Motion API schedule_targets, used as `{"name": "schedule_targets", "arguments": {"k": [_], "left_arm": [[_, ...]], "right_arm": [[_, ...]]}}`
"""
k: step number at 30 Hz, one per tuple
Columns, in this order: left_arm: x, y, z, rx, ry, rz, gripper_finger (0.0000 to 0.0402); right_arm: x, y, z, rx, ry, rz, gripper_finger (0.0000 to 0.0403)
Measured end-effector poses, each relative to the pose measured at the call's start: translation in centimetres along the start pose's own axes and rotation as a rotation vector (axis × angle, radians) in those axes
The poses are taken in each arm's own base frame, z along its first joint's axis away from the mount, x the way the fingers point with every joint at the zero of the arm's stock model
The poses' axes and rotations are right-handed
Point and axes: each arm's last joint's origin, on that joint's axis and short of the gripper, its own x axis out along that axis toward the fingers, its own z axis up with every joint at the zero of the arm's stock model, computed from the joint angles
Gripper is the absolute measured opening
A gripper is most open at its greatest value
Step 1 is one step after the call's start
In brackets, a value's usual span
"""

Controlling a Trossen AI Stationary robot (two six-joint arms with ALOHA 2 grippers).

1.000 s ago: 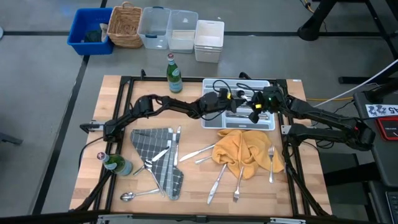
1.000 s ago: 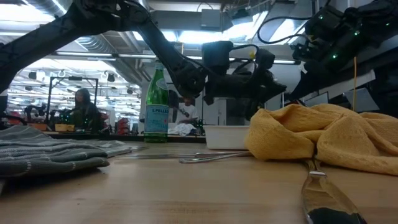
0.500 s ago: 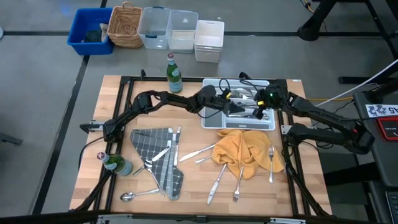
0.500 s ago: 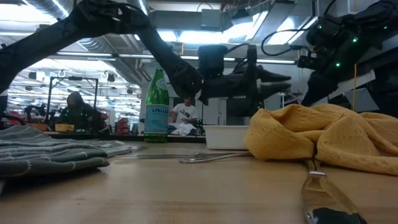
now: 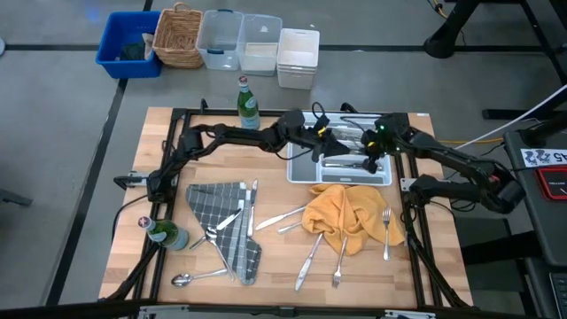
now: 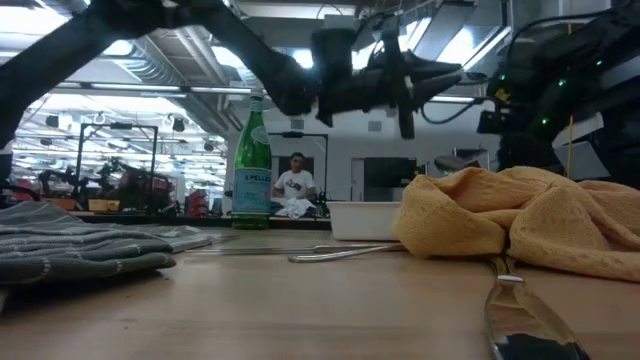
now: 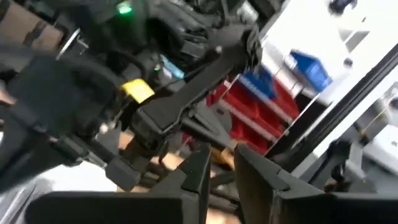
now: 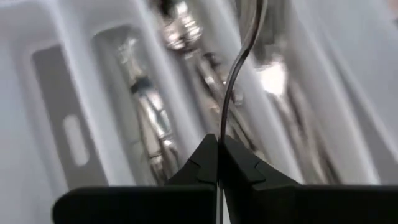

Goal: Sort silverware
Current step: Put the silver spoon into the cutlery tray

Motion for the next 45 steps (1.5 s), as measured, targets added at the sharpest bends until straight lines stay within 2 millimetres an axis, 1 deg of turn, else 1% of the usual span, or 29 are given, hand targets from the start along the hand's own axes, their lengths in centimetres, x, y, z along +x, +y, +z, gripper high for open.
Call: {"name": "schedule_targets", "arguments": {"k": [3,6,9,13,15,19,22,27,31,34,40,45], "left_arm": [[-0.4,-0.9,0.7,0.055,0.089,0.058,0.0060],[-1.2,-2.3,1.6,0.121,0.204,0.121,0.0060],[-2.7,-4.1,2.5,0.181,0.331,0.197,0.0060],[-5.2,-6.4,3.0,0.251,0.524,0.363,0.0060],[-6.4,-7.6,3.3,0.281,0.602,0.440,0.0060],[-8.5,-9.8,3.2,0.254,0.764,0.549,0.0060],[-9.6,-11.3,2.4,0.171,0.885,0.593,0.0060],[-11.2,-13.6,-0.3,-0.076,1.156,0.678,0.0060],[-11.3,-15.5,-2.2,-0.212,1.297,0.748,0.0060],[-10.6,-16.8,-3.3,-0.222,1.325,0.752,0.0060],[-9.4,-19.4,-5.3,-0.141,1.394,0.682,0.0060],[-9.5,-21.2,-6.6,-0.153,1.481,0.695,0.0061]], "right_arm": [[0.8,-0.1,-0.1,-0.083,0.034,0.030,0.0009],[1.1,-0.3,0.2,-0.189,0.045,0.038,0.0009],[1.2,-0.5,0.7,-0.253,0.046,0.035,0.0009],[1.4,-1.0,1.4,-0.324,0.065,0.001,0.0009],[1.8,-1.1,1.3,-0.347,0.080,0.013,0.0009],[3.0,-1.2,0.9,-0.339,0.136,0.052,0.0009],[4.0,-1.3,0.6,-0.330,0.172,0.075,0.0009],[5.1,-1.5,0.5,-0.328,0.182,0.078,0.0013],[5.4,-1.6,0.5,-0.328,0.187,0.072,0.0018],[5.5,-1.7,0.5,-0.330,0.203,0.051,0.0023],[5.5,-1.8,0.4,-0.333,0.227,0.019,0.0039],[5.5,-1.8,0.4,-0.333,0.228,0.014,0.0071]]}}
